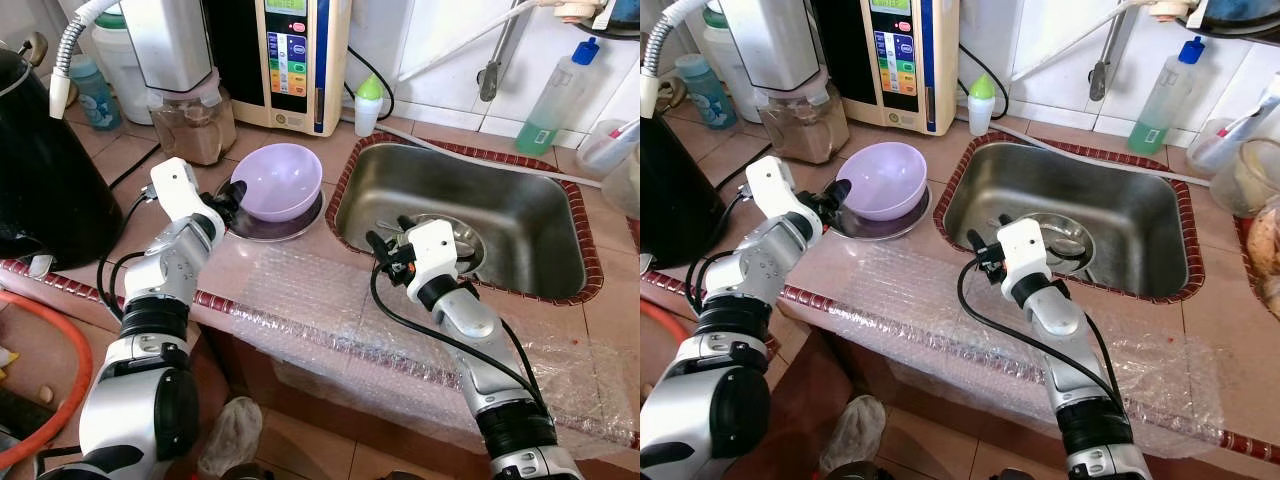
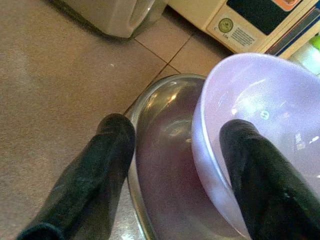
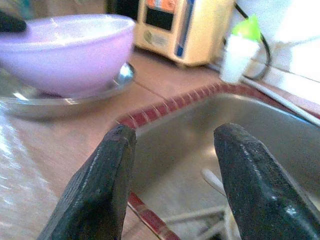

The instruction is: Kitchen organization

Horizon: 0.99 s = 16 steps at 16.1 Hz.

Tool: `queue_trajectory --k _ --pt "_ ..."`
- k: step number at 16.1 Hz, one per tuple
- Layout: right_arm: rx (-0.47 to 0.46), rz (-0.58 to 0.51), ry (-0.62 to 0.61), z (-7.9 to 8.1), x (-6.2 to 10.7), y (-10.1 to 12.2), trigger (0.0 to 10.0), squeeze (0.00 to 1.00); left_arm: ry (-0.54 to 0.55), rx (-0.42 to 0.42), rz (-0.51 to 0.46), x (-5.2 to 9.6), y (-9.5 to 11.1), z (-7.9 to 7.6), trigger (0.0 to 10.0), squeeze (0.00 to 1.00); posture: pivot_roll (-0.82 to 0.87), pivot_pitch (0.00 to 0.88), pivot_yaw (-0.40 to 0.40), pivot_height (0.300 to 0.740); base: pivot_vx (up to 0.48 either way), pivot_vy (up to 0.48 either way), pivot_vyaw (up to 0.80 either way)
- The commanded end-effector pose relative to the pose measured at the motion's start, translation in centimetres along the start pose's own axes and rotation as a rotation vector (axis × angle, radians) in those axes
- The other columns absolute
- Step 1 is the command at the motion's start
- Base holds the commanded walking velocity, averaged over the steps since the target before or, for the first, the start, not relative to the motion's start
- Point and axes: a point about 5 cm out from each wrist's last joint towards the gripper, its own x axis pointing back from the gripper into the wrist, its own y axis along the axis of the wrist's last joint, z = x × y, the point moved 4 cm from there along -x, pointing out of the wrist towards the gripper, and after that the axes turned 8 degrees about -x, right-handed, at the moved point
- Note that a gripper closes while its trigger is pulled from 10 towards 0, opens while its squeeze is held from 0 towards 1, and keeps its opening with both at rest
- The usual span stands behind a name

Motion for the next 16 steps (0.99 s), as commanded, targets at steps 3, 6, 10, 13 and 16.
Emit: queue_trajectory --k 3,6,10,13,16 --pt "-0.027 -0.039 0.134 2.1 0.1 1.4 10.0 0.00 0.016 -0.049 0.071 0.0 -1.3 0.7 0.0 0.00 -0.05 0.000 0.032 0.740 0.000 0.000 0.00" --pt "-0.060 -0.016 0.224 3.3 0.5 1.3 10.0 0.00 0.044 -0.090 0.078 0.1 -1.3 1.4 0.0 0.00 -0.04 0.000 0.028 0.740 0.000 0.000 0.00" --pt "-0.057 0.052 0.304 4.0 1.0 0.3 10.0 0.00 0.033 -0.135 0.075 0.1 -1.4 1.4 0.0 0.00 -0.04 0.000 0.026 0.740 0.000 0.000 0.00" --pt "-0.034 0.091 0.292 3.7 1.0 -0.5 10.0 0.00 0.061 -0.176 0.049 0.3 -1.0 2.1 0.0 0.00 -0.04 0.000 0.022 0.740 0.000 0.000 0.00" --pt "-0.017 0.120 0.279 3.6 1.1 -1.2 10.0 0.00 0.050 -0.217 0.042 0.4 -0.8 2.3 0.0 0.00 -0.04 0.000 0.018 0.740 0.000 0.000 0.00"
